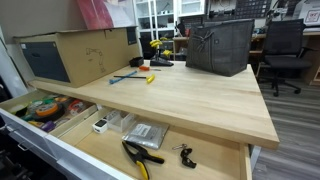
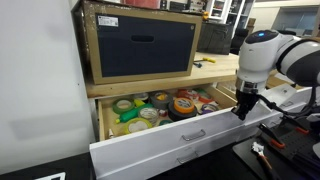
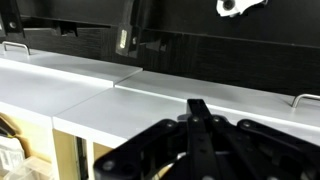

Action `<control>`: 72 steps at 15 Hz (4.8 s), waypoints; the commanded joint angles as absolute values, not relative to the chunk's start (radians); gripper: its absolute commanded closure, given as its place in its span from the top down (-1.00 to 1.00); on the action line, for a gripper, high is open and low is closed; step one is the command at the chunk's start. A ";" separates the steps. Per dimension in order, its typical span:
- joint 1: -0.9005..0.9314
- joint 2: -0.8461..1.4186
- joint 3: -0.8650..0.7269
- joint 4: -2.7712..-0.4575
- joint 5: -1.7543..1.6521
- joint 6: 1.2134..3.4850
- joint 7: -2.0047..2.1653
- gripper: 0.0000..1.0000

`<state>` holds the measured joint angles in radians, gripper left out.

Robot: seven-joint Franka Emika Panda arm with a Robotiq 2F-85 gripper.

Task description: Close the top drawer

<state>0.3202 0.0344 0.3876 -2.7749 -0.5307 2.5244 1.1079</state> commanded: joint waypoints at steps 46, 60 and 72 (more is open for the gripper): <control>0.288 0.440 0.031 -2.210 -1.424 2.612 1.526 -0.99; -0.133 0.208 0.636 -2.477 -0.367 2.524 0.737 -0.99; 0.136 -0.104 0.315 -2.362 -0.010 1.986 0.344 -0.99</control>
<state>0.0969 -0.0462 0.3763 -2.3863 -0.0002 2.0793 0.3984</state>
